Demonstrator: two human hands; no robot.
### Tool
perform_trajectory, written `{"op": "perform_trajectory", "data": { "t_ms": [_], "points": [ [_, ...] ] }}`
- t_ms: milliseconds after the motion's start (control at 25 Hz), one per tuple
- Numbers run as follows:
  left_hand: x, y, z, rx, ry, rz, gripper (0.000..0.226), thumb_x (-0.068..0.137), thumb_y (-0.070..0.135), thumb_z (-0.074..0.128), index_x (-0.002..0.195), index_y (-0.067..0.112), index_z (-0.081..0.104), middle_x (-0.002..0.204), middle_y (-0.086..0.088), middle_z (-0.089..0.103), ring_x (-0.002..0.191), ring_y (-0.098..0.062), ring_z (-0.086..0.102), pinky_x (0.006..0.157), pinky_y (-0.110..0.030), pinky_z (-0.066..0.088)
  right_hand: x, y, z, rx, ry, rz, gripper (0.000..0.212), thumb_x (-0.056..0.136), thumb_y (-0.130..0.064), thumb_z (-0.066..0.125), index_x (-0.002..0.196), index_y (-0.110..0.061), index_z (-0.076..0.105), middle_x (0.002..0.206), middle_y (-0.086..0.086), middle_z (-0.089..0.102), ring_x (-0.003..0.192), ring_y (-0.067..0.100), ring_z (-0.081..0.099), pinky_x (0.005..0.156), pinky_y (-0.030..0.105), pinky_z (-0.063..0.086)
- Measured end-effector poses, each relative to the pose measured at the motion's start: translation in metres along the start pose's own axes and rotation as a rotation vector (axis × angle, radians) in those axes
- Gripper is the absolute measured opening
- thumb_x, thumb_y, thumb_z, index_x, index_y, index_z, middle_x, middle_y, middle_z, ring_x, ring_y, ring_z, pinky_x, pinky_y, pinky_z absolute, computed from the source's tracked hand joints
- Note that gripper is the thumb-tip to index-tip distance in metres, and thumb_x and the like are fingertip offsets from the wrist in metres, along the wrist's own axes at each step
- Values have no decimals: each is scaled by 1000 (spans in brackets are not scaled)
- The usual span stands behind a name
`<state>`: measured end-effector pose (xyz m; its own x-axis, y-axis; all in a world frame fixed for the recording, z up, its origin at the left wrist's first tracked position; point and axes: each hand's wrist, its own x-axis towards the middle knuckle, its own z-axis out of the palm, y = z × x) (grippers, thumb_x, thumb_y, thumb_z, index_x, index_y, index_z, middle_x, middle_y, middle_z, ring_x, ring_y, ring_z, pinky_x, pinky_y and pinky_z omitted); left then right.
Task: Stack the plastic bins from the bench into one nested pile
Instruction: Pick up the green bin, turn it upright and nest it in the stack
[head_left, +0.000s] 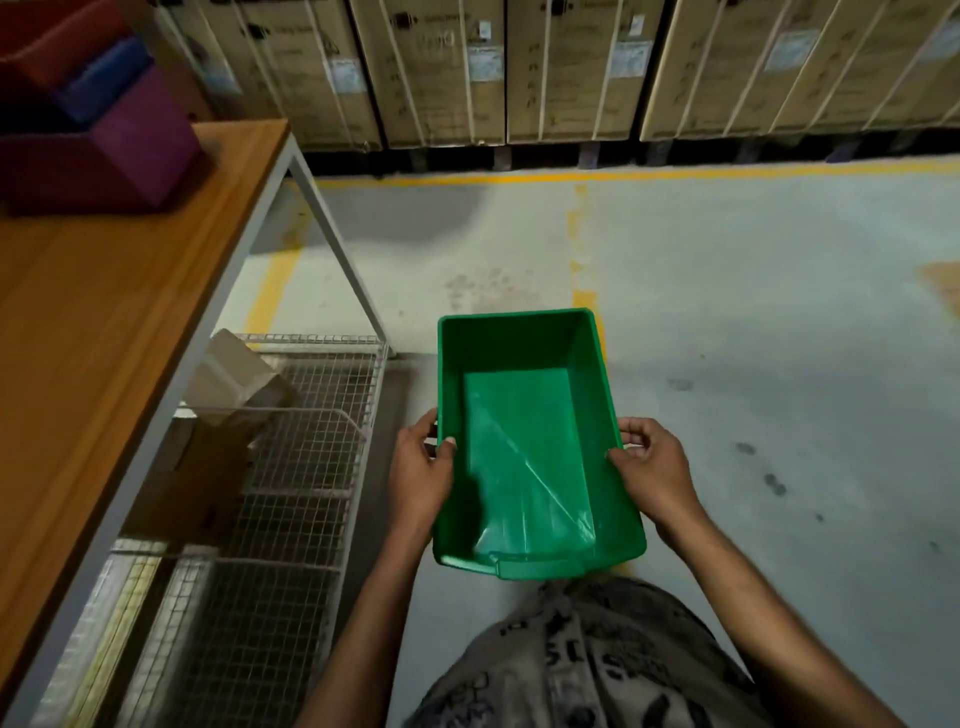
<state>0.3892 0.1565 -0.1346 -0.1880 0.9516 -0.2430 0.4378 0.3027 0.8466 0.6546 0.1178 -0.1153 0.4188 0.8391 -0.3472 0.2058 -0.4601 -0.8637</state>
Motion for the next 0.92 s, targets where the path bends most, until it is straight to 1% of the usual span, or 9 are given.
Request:
{"op": "perform_trajectory", "data": {
  "t_ms": [120,280,400,520,640,720,760,800,920],
  "points": [
    [35,44,29,-64,10,-47,45,97,19,63,139,34,60,118,-8,69,96,-22,69,78,-39,62,64,-20,-14,26,-45,76,30,89,1,61,115,-14,67,115,5,71,98,19,70,94,50,59],
    [78,74,55,-196,66,-134,46,91,14,68,132,35,67,108,-6,75,93,-30,72,82,-50,62,132,-52,-17,44,-31,50,35,85,2,59,115,-12,69,110,3,73,100,22,71,95,51,59],
    [117,92,54,-268,112,-182,46,90,10,70,132,29,68,110,-7,77,94,-32,74,81,-49,64,181,-84,-4,64,-38,-1,35,86,4,59,117,-10,69,105,0,73,98,25,72,94,49,59],
    [171,106,48,-314,167,-187,45,91,2,69,134,18,68,112,-12,76,92,-28,74,78,-39,64,221,-116,23,61,-70,-32,35,85,3,59,115,-13,69,106,-1,73,98,24,71,93,50,59],
    [239,120,32,-303,210,-135,42,90,-3,68,125,20,70,111,-10,76,96,-28,73,83,-34,62,271,-152,58,78,-127,-34,35,88,6,58,115,-13,67,110,1,72,101,26,70,93,51,59],
    [279,138,17,-287,231,-91,40,91,-2,68,126,18,70,113,-4,73,99,-22,69,76,-17,58,300,-186,77,63,-161,-64,35,89,5,61,114,-18,65,112,-1,71,103,27,69,94,52,58],
    [299,148,7,-287,245,-70,41,92,0,68,129,17,69,117,-4,72,101,-20,68,74,-12,56,315,-204,87,63,-169,-84,35,88,3,63,114,-21,64,113,-2,71,102,27,69,94,53,58],
    [317,157,-2,-286,264,-47,42,93,3,69,131,18,68,122,-5,71,104,-20,67,75,-15,58,327,-220,96,79,-172,-105,35,89,2,65,114,-22,64,114,-1,70,101,26,68,94,52,58],
    [362,187,-26,-269,360,22,44,92,6,70,133,20,67,127,-5,69,108,-24,67,89,-44,61,354,-271,119,105,-187,-184,34,90,2,67,118,-18,63,116,3,68,93,21,64,88,44,59]
  ]
}}
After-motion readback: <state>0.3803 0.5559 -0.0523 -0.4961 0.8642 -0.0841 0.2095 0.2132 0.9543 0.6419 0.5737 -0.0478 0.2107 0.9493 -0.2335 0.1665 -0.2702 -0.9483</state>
